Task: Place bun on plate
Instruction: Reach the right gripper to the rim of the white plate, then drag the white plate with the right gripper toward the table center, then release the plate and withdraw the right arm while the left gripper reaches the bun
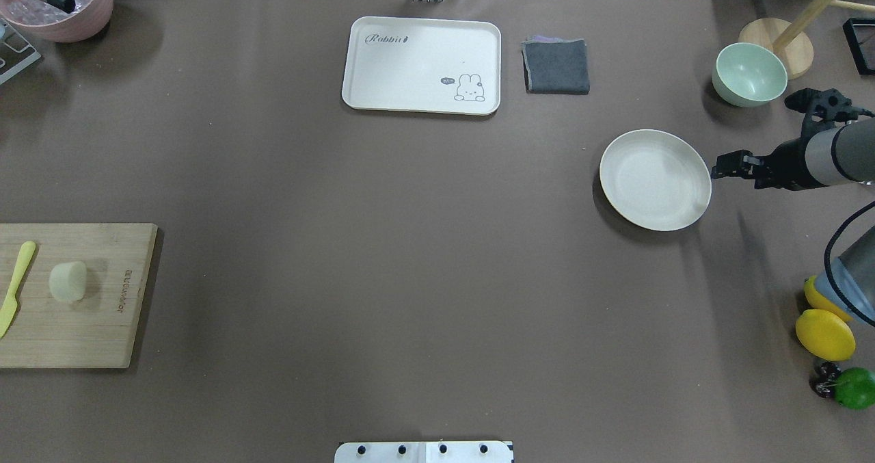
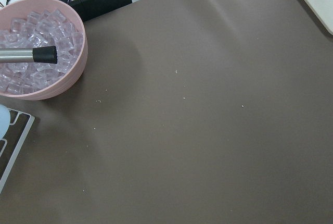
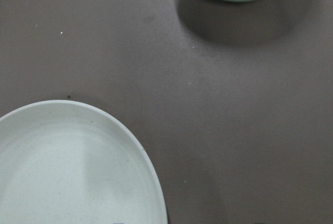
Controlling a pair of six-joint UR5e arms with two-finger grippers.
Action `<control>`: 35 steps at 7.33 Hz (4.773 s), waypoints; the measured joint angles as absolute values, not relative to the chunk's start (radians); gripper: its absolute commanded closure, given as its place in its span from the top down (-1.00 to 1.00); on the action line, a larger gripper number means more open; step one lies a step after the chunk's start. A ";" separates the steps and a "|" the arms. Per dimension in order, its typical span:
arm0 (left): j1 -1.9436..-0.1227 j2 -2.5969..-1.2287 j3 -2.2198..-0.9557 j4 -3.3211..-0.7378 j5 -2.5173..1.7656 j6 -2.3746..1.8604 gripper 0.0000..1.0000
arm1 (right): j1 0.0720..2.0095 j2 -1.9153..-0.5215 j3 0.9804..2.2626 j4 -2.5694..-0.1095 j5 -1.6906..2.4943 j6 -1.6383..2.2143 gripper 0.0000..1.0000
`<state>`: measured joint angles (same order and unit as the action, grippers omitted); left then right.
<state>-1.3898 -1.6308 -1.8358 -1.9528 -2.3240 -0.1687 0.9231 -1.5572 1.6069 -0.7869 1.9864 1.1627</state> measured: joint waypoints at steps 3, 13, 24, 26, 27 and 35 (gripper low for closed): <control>-1.389 -1.631 -1.832 -1.953 -2.324 -0.169 0.96 | 0.840 -1.556 1.603 -0.777 1.925 1.222 -1.00; -1.382 -1.632 -1.825 -1.950 -2.326 -0.187 0.96 | 0.549 -1.299 1.837 -0.999 1.628 1.682 -1.00; -1.335 -1.551 -1.824 -2.022 -2.324 -0.307 0.96 | 0.383 -0.997 1.782 -1.371 1.432 1.785 1.00; -1.212 -1.442 -1.825 -2.197 -2.300 -0.550 0.96 | 0.555 -1.068 1.895 -1.466 1.643 1.601 1.00; -1.140 -1.397 -1.825 -2.261 -2.259 -0.644 0.96 | 0.651 -1.111 1.936 -1.494 1.750 1.484 1.00; -0.745 -1.288 -1.790 -2.444 -1.887 -1.002 0.09 | 1.094 -1.362 1.963 -1.503 2.160 0.796 1.00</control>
